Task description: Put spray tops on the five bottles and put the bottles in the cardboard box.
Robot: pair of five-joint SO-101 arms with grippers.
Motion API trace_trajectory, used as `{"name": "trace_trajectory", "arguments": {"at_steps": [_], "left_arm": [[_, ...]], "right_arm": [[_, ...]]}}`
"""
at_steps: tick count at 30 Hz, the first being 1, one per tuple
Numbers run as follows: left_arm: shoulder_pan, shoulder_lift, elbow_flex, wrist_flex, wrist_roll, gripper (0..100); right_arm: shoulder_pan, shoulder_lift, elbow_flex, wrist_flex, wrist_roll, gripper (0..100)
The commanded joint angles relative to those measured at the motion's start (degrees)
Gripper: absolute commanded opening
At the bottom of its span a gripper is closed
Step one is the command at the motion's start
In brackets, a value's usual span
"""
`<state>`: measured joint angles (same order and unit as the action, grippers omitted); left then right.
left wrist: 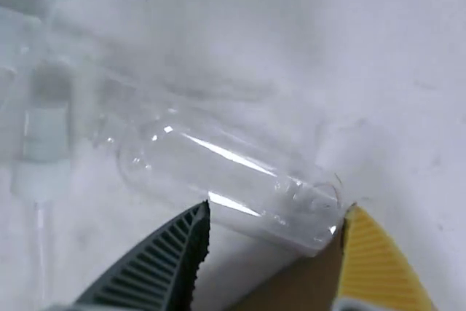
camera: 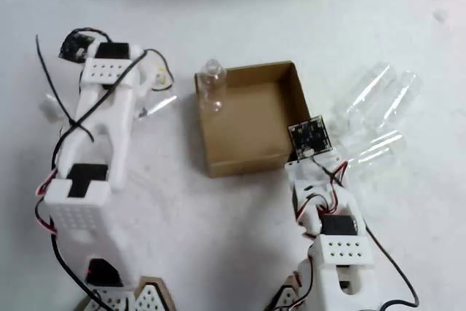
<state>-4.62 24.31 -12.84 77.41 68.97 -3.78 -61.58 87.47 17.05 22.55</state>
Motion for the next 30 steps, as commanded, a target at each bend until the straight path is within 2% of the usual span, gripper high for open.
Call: {"name": "trace_trajectory", "arguments": {"at_steps": [1, 8, 15, 21, 27, 30], "left_arm": [[-0.57, 2.95, -3.60, -3.60, -0.18, 27], [-1.36, 4.88, -6.77, -2.29, 1.05, 26], [1.89, 4.79, -6.95, 7.38, 0.79, 26], [1.19, 8.13, -5.89, 8.00, -1.93, 26], [-2.33, 13.05, -6.24, 7.56, -2.37, 26], [-2.15, 13.49, -7.47, 10.29, -2.55, 26]], "right_arm": [[-0.75, -0.04, -0.26, -0.84, 0.18, 1.5], [-0.75, -0.04, -0.26, -0.84, 0.18, 1.5], [-0.75, -0.04, -0.26, -0.84, 0.18, 1.5], [-0.75, -0.04, -0.26, -0.84, 0.18, 1.5], [-0.75, -0.04, -0.26, -0.84, 0.18, 1.5], [-0.75, -0.04, -0.26, -0.84, 0.18, 1.5]]}}
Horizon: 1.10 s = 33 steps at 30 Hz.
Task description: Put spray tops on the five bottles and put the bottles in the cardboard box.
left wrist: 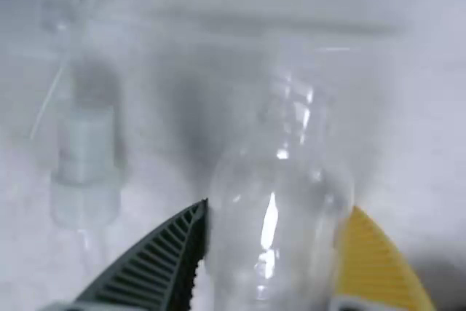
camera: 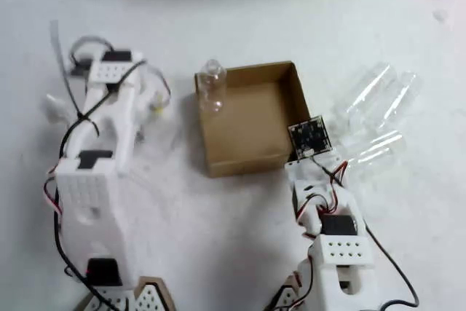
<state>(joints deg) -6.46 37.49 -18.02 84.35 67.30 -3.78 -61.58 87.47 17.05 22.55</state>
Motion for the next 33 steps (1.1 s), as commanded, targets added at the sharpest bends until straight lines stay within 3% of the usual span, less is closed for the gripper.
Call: {"name": "trace_trajectory", "arguments": {"at_steps": [1, 5, 10, 15, 18, 24, 33], "left_arm": [[-0.04, 0.31, -2.99, 4.92, -0.97, 28], [0.84, 0.92, -6.24, 7.38, -1.41, 35], [-1.45, 0.48, -9.41, 8.88, -2.37, 34], [-1.98, 0.22, -16.26, 17.76, -13.54, 34], [-4.26, 0.13, -17.76, 18.02, -16.79, 33], [-11.38, 0.84, -21.98, 17.49, -15.38, 33], [-12.53, 1.98, -21.98, 12.13, -10.29, 33]], "right_arm": [[-0.75, -0.04, -0.26, -0.84, 0.18, 1.5], [-0.75, 0.04, -0.26, -0.84, 0.18, 1.5], [-0.75, 0.04, -0.26, -0.84, 0.18, 1.5], [-0.75, 0.04, -0.26, -0.84, 0.18, 1.5], [-0.75, 0.04, -0.26, -0.84, 0.18, 1.5], [-0.75, 0.04, -0.26, -0.84, 0.18, 1.5], [-0.84, 0.04, -0.26, -0.84, 0.18, 1.5]]}}
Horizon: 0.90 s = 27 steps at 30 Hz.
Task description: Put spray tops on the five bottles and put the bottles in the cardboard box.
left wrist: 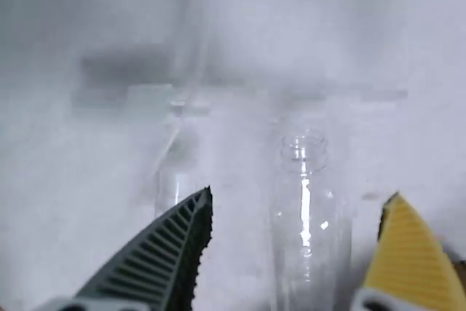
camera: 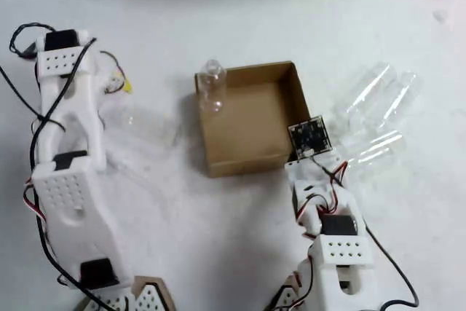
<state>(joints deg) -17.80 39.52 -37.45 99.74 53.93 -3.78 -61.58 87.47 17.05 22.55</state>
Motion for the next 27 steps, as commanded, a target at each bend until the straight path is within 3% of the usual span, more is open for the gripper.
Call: {"name": "trace_trajectory", "arguments": {"at_steps": [1, 17, 24, 27], "left_arm": [[-1.19, 1.10, -2.99, -3.34, 3.16, 33], [0.66, 7.87, -5.63, -6.42, 3.34, 32], [2.24, 7.87, -5.63, -6.42, 5.63, 13], [2.33, 7.96, -5.71, -6.42, 5.63, 13]], "right_arm": [[-0.84, 0.13, -0.26, -0.84, 0.18, 1.5], [-0.84, 0.13, -0.26, -0.84, 0.18, 1.5], [-0.84, 0.13, -0.26, -0.84, 0.18, 1.5], [-0.84, 0.13, -0.26, -0.84, 0.18, 1.5]]}}
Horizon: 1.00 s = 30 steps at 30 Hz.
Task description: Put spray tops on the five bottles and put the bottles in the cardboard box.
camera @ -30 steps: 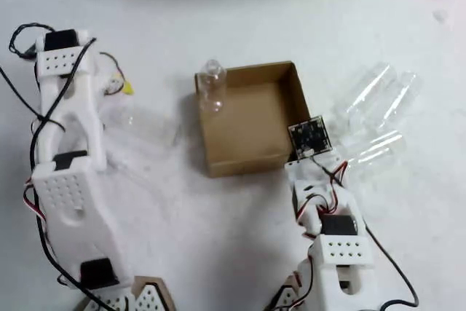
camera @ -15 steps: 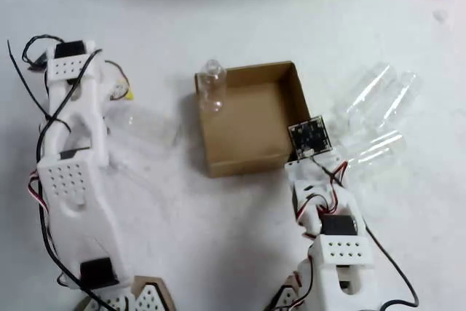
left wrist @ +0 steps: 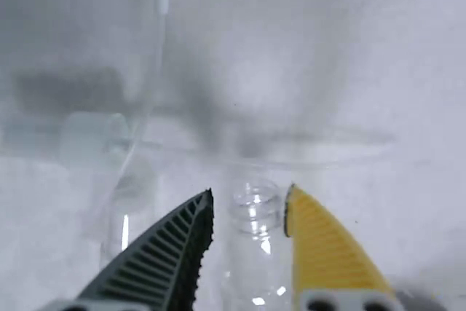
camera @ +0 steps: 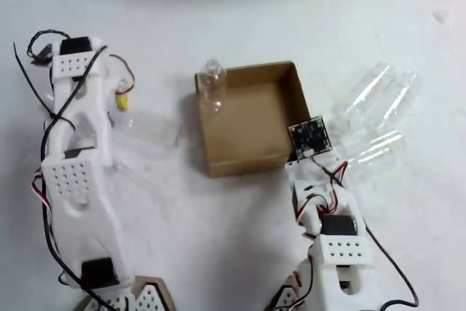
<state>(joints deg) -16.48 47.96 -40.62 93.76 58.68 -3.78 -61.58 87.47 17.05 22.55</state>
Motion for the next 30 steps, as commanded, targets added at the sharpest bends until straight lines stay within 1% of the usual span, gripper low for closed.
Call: {"name": "trace_trajectory", "arguments": {"at_steps": [1, 7, 13, 18, 23, 26, 30], "left_arm": [[1.01, -0.48, -2.55, -0.44, 0.88, 14], [0.84, -0.48, -2.29, -0.44, 1.05, 21], [0.92, -0.48, -2.20, 0.53, 1.23, 24], [0.92, -0.04, -2.20, 0.09, 1.23, 25], [0.66, 4.18, -2.73, -2.64, 1.23, 24], [0.66, 4.26, -4.22, 0.26, 1.23, 24], [0.66, 4.09, -10.81, 5.71, 1.23, 24]], "right_arm": [[-0.84, 0.13, -0.26, -0.84, 0.18, 1.5], [-0.84, 0.13, -0.26, -0.84, 0.18, 1.5], [-0.84, 0.13, -0.26, -0.84, 0.18, 1.5], [-0.84, 0.13, -0.26, -0.84, 0.18, 1.5], [-0.84, 0.13, -0.26, -0.84, 0.18, 1.5], [-0.84, 0.13, -0.26, -0.84, 0.18, 1.5], [-0.84, 0.13, -0.26, -0.84, 0.18, 1.5]]}}
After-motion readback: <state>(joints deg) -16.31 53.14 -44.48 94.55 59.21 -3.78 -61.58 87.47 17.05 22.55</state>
